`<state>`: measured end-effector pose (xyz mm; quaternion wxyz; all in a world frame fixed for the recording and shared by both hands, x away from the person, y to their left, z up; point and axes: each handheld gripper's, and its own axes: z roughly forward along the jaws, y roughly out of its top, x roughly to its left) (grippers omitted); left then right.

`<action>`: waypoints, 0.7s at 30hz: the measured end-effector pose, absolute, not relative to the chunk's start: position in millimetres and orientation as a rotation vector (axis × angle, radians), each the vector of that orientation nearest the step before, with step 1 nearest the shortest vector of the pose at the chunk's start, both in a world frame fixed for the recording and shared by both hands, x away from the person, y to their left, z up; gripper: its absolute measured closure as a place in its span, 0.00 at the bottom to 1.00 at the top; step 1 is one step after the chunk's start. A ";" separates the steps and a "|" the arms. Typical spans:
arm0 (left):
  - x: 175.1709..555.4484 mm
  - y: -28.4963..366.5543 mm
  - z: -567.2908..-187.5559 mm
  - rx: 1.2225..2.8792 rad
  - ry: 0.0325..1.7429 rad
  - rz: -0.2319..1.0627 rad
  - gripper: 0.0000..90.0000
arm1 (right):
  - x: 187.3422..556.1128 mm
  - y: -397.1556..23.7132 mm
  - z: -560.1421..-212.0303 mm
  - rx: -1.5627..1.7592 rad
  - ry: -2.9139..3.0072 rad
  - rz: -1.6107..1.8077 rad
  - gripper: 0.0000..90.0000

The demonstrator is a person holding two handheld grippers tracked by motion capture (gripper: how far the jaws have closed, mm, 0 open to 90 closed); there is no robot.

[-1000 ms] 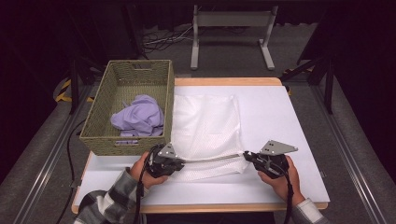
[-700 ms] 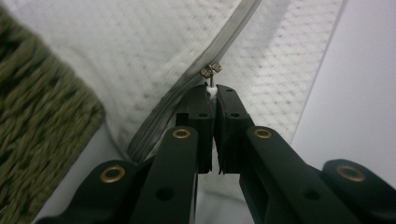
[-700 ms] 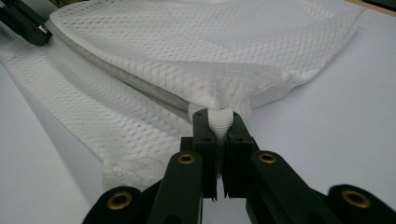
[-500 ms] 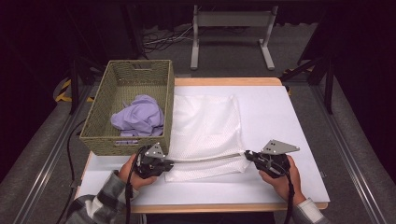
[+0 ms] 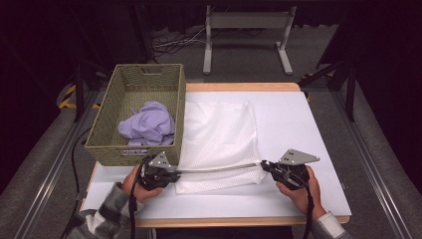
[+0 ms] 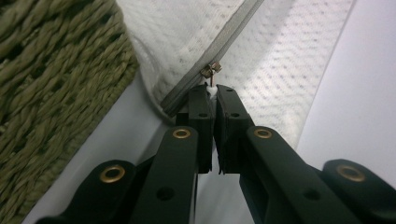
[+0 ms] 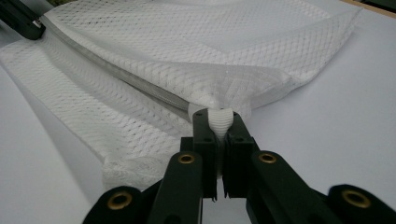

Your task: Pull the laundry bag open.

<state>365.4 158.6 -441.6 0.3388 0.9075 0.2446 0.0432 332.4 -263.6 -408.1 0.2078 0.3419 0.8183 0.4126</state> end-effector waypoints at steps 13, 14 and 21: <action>366.6 167.1 -443.4 2.361 0.645 0.119 0.96 | 331.2 -263.9 -407.2 0.956 2.271 1.151 0.96; 366.6 167.7 -443.1 2.367 0.643 0.122 0.96 | 331.1 -263.7 -407.1 0.955 2.272 1.152 0.96; 366.8 169.2 -442.9 2.373 0.635 0.139 0.96 | 330.2 -263.0 -406.6 0.950 2.261 1.153 0.96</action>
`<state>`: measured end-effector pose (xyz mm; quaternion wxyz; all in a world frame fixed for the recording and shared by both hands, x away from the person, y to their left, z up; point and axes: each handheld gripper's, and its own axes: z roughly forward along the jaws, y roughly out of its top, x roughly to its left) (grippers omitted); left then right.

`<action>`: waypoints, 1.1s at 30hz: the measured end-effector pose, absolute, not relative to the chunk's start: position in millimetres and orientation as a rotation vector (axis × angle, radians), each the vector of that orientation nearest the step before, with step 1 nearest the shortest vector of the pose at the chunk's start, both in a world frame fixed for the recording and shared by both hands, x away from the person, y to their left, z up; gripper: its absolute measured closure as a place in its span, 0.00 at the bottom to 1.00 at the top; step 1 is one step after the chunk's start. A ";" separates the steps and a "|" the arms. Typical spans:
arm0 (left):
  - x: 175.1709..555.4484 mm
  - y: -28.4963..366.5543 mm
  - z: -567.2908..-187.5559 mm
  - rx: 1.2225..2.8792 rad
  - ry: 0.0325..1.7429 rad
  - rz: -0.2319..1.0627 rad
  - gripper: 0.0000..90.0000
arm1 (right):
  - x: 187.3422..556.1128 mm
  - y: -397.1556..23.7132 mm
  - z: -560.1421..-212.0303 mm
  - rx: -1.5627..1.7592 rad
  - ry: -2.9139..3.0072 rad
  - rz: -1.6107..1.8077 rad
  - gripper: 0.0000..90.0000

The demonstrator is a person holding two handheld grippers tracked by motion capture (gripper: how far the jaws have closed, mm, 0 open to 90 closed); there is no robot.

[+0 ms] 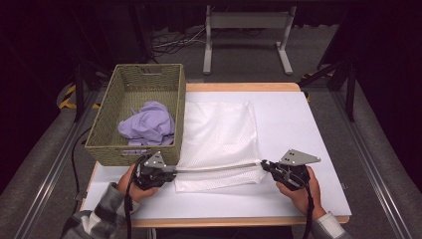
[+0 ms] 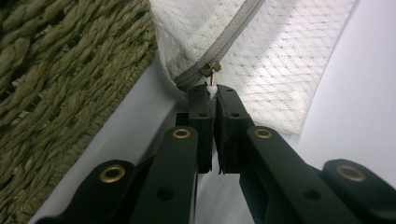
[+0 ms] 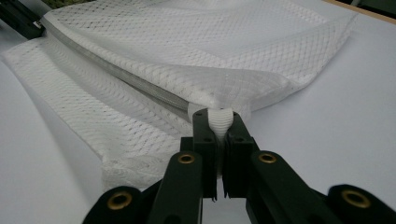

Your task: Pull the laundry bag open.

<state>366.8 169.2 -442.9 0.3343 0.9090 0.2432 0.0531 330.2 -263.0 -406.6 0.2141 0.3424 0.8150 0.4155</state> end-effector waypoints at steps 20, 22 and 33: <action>365.9 173.3 -444.6 2.355 0.635 0.141 0.96 | 330.5 -264.3 -409.1 0.961 2.276 1.152 0.96; 365.2 174.1 -445.4 2.351 0.626 0.152 0.96 | 330.4 -264.2 -409.2 0.957 2.280 1.151 0.96; 363.0 174.7 -445.7 2.334 0.619 0.177 0.96 | 332.2 -264.1 -412.8 0.961 2.301 1.138 0.96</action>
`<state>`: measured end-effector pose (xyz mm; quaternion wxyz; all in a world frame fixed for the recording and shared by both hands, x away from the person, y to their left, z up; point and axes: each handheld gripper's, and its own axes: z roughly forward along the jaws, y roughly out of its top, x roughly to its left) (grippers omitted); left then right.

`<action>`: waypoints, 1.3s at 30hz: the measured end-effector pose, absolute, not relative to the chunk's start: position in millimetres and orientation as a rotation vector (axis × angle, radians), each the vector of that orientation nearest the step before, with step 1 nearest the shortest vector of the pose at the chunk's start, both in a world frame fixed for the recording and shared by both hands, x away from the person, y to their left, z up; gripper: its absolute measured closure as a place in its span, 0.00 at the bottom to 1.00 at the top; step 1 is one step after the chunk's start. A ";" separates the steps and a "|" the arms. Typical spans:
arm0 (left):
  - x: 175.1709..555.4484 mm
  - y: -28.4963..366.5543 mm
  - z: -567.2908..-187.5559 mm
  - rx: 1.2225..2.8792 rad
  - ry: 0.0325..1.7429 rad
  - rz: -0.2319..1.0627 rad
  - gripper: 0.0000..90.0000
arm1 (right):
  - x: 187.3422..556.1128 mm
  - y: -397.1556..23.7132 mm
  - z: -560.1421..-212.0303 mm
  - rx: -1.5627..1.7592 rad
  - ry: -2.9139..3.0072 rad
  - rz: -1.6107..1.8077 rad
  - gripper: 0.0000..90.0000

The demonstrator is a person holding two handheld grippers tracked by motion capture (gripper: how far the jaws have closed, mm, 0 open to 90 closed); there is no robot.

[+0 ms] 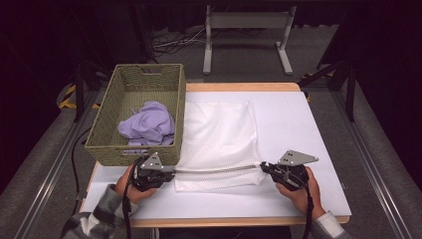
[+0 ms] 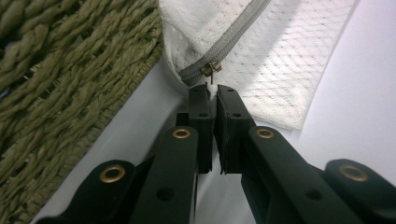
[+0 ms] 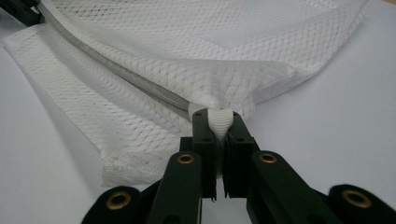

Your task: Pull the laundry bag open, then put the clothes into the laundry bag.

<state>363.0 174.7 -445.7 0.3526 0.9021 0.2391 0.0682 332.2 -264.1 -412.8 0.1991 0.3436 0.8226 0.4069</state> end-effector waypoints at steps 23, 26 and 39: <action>343.9 194.0 -439.1 2.294 0.685 0.291 0.59 | 329.0 -258.5 -401.5 0.925 2.277 1.154 0.95; 338.7 196.9 -439.7 2.283 0.687 0.295 0.48 | 330.8 -258.6 -402.2 0.927 2.284 1.145 0.94; 326.0 196.4 -445.3 2.246 0.744 0.378 0.23 | 330.6 -261.1 -410.8 0.944 2.342 1.025 0.66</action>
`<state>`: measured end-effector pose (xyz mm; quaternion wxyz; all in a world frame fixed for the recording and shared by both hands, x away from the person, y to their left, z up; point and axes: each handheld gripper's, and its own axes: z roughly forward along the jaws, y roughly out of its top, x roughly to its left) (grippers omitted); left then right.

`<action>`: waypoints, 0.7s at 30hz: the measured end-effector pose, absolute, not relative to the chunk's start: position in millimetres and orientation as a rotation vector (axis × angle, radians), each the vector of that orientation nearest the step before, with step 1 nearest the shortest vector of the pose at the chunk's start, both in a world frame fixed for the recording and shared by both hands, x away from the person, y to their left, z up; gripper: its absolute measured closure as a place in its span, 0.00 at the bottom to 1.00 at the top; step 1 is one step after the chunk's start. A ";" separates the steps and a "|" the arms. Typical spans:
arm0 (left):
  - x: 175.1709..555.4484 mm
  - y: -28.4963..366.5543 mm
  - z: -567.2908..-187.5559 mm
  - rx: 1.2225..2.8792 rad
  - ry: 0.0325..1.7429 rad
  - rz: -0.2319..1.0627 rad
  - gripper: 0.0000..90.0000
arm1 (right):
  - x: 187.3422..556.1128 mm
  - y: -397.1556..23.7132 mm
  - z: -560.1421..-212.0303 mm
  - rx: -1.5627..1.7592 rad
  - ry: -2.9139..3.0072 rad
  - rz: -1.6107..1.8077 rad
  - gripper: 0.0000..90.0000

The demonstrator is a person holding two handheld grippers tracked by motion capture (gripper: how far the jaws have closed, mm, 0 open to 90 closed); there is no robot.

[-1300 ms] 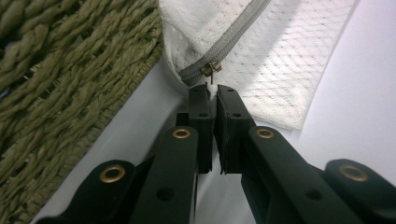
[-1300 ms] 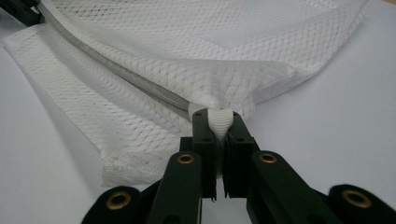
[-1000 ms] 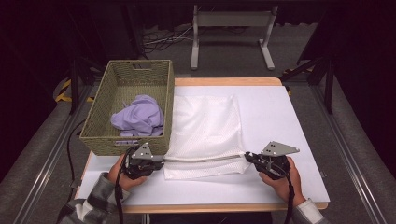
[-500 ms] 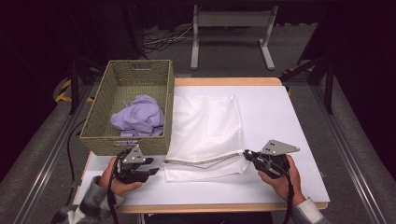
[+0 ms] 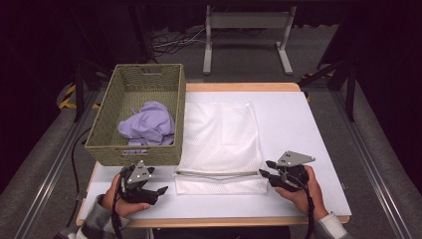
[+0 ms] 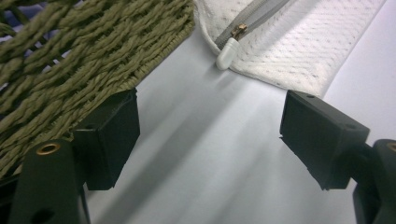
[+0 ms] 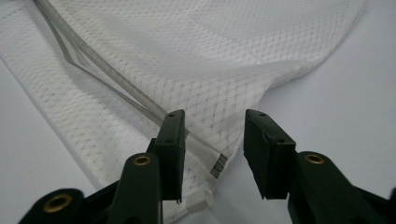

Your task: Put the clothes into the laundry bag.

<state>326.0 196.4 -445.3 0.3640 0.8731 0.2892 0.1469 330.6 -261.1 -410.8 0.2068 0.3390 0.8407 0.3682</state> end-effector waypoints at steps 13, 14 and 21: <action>322.6 193.0 -447.1 2.210 0.770 0.403 0.17 | 325.9 -251.5 -405.9 0.831 2.353 1.036 0.68; 323.0 193.4 -447.8 2.211 0.770 0.398 0.17 | 326.0 -251.1 -405.0 0.827 2.352 1.040 0.69; 323.7 194.6 -451.5 2.222 0.785 0.393 0.16 | 329.1 -232.0 -399.1 0.753 2.366 1.026 0.69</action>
